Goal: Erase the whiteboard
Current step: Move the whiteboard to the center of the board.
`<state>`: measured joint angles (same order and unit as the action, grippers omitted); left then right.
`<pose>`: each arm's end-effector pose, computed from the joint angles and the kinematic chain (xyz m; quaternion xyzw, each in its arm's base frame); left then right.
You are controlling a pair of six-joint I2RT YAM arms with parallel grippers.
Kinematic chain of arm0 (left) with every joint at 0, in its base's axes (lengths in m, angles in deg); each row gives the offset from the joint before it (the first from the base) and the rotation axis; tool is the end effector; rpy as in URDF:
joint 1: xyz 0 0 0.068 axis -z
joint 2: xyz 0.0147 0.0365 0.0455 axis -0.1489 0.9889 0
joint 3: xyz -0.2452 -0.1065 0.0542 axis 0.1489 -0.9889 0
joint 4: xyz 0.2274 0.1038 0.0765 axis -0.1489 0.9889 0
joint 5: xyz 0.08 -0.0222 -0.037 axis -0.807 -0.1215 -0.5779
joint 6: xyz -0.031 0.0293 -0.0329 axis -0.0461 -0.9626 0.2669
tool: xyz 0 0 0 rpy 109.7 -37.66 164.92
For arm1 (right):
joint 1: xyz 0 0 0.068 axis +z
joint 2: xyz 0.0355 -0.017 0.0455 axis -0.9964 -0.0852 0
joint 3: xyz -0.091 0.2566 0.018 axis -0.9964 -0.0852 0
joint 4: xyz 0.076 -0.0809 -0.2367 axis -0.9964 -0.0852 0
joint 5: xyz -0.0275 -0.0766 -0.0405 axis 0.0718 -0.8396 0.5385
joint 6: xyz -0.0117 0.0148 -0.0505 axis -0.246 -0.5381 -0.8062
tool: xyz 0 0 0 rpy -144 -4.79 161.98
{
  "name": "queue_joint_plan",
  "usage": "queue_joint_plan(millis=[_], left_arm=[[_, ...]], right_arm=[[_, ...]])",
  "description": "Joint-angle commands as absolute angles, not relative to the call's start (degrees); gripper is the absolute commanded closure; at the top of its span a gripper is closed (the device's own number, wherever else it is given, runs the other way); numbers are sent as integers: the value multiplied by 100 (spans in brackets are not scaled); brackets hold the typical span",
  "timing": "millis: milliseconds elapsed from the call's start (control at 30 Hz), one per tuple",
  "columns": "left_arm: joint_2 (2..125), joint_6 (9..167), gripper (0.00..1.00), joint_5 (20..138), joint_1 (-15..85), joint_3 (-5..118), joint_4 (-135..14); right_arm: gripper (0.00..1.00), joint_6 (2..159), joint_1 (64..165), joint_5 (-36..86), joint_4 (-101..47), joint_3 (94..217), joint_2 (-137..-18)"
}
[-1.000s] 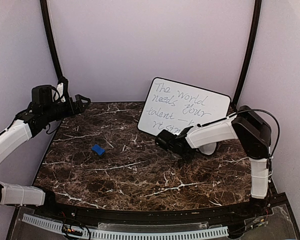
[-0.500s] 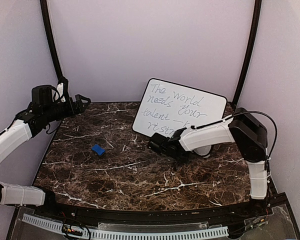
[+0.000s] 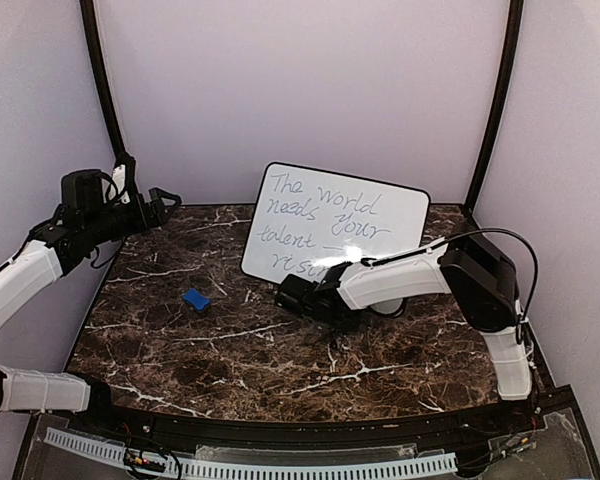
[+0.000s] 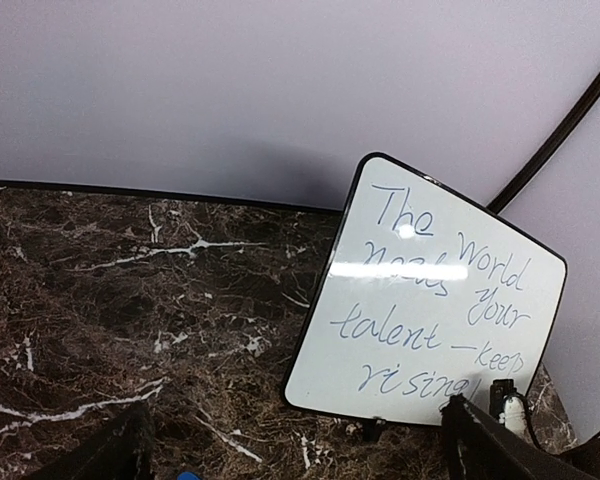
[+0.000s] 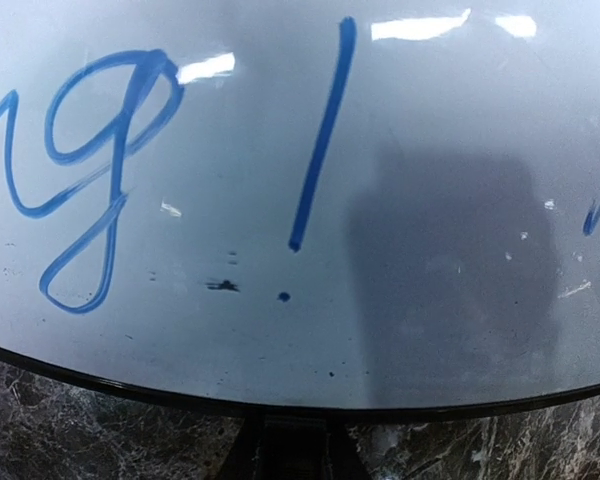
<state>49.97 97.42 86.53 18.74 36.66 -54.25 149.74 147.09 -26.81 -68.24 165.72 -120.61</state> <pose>0.2463 -0.0539 0.3396 0.0084 0.7839 -0.2684 0.5598 0.2168 0.3549 0.1274 0.1442 0.9141 -0.0613 0.3739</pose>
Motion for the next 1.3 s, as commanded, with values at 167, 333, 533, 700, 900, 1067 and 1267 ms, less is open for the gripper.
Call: queue_joint_plan(millis=[167,333,533,700,900,1067,1267], left_arm=[[4837,9741,1,8682,1885,3605,-5571],[4843,9737,1,8682,1885,3596,-5570],[4876,9720,1,8730,1904,3570,-5568],[5007,9519,1,8724,2127,3639,-5432],[5515,9153,1,8233,2806,3911,-4986],[6177,9154,1,7582,3421,4166,-4700],[6900,9355,1,6788,4292,4345,-4710]], right_arm=[[63,14253,14844,-2864,-6903,16718,-11876],[46,13678,14855,-2664,-6757,16647,-11681],[27,11755,15056,-1977,-5907,16387,-11109],[13,10281,15192,-1793,-4879,15921,-10104],[2,8466,14165,-206,-4248,16187,-9080],[1,7482,12632,1407,-4737,16857,-8717],[1,6650,11418,2073,-5496,17845,-8774]])
